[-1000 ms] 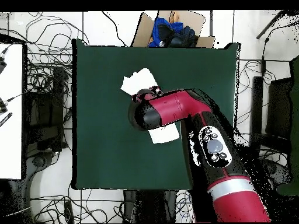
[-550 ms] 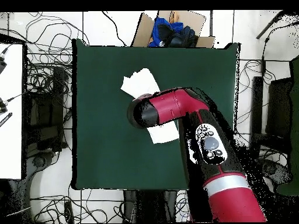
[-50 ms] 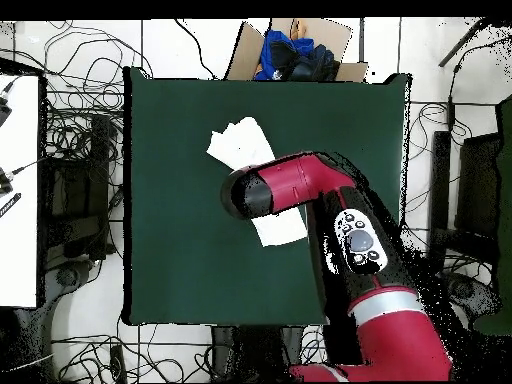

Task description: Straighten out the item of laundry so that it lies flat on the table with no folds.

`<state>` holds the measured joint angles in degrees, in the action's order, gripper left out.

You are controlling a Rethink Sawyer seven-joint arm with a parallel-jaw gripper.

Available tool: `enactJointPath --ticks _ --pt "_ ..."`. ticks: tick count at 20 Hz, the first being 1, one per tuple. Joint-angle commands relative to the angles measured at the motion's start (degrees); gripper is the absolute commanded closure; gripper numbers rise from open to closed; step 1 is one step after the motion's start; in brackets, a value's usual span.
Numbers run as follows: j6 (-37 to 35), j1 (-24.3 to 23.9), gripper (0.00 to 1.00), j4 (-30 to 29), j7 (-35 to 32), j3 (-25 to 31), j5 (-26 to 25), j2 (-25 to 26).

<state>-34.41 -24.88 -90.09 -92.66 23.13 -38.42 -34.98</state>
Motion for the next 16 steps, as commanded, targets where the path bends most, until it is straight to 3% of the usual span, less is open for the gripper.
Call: enactJointPath --ticks 1,10,16 --pt "-10.56 0.09 1.0 3.27 9.89 -1.34 -3.57 3.86" --pt "-19.35 0.66 1.0 4.64 12.23 -1.37 -3.97 5.75" --pt "-20.71 0.25 1.0 5.32 12.37 0.11 -4.01 7.06"
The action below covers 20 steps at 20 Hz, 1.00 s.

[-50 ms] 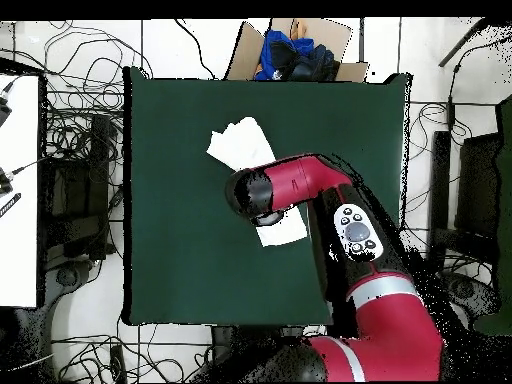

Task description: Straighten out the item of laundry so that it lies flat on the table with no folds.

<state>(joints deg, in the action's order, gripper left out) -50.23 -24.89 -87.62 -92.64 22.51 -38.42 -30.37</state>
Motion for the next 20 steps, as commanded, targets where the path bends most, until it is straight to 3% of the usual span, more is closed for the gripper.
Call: enactJointPath --ticks 1,14,20 --pt "-4.27 -0.02 1.0 2.83 12.39 1.27 -3.93 2.94" --pt "-4.05 -1.23 1.0 5.33 14.87 0.43 -7.13 9.64" --pt "-6.03 -1.07 1.0 6.37 14.61 0.76 -7.47 10.27"
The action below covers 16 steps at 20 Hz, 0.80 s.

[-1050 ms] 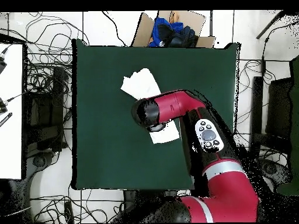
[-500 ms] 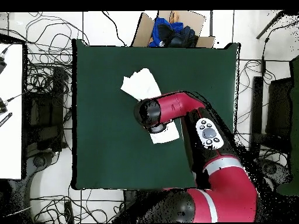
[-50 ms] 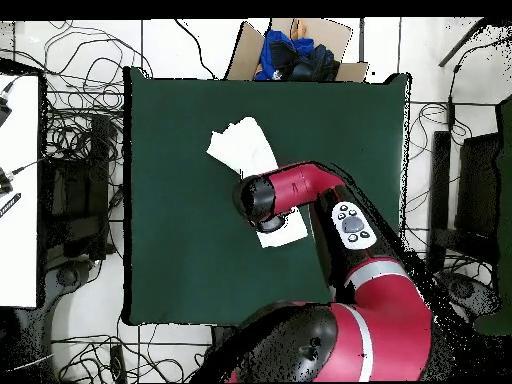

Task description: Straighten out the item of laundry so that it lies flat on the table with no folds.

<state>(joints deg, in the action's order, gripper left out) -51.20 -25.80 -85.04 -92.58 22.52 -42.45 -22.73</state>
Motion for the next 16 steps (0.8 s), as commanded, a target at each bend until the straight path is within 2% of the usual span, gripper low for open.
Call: enactJointPath --ticks 1,5,6,16 --pt "-5.68 -0.05 1.0 3.85 14.5 0.93 -3.2 2.47" --pt "-7.54 0.43 1.0 4.35 14.51 0.85 -2.99 2.41" --pt "-7.87 0.56 0.0 4.48 14.56 0.77 -3.07 2.47" --pt "-8.94 0.42 0.0 4.37 15.32 0.79 -3.51 2.65"
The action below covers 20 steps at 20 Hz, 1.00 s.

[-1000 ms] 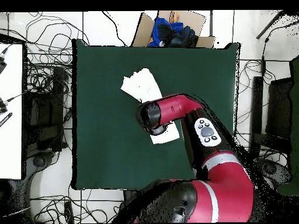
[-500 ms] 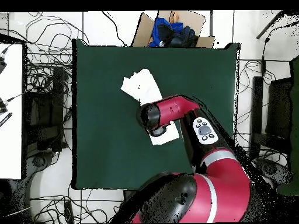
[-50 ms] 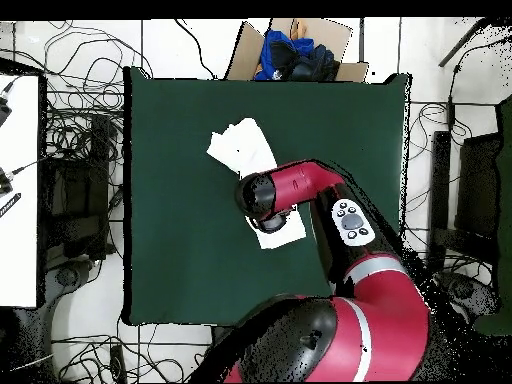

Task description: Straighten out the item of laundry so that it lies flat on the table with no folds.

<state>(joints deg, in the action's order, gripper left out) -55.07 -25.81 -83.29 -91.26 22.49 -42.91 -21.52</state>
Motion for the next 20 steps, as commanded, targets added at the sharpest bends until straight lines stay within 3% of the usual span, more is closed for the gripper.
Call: enactJointPath --ticks 1,4,5,20 --pt "-4.82 0.39 0.0 2.65 14.03 0.86 -3.11 1.45" --pt "-3.7 0.15 0.0 0.95 13.46 0.62 -2.64 -0.15" --pt "-2.79 -2.08 0.0 -0.43 14.67 -0.19 -3.01 -1.12" --pt "-5.97 -2.91 0.0 -5.22 19.09 -1.46 -2.83 -3.98"
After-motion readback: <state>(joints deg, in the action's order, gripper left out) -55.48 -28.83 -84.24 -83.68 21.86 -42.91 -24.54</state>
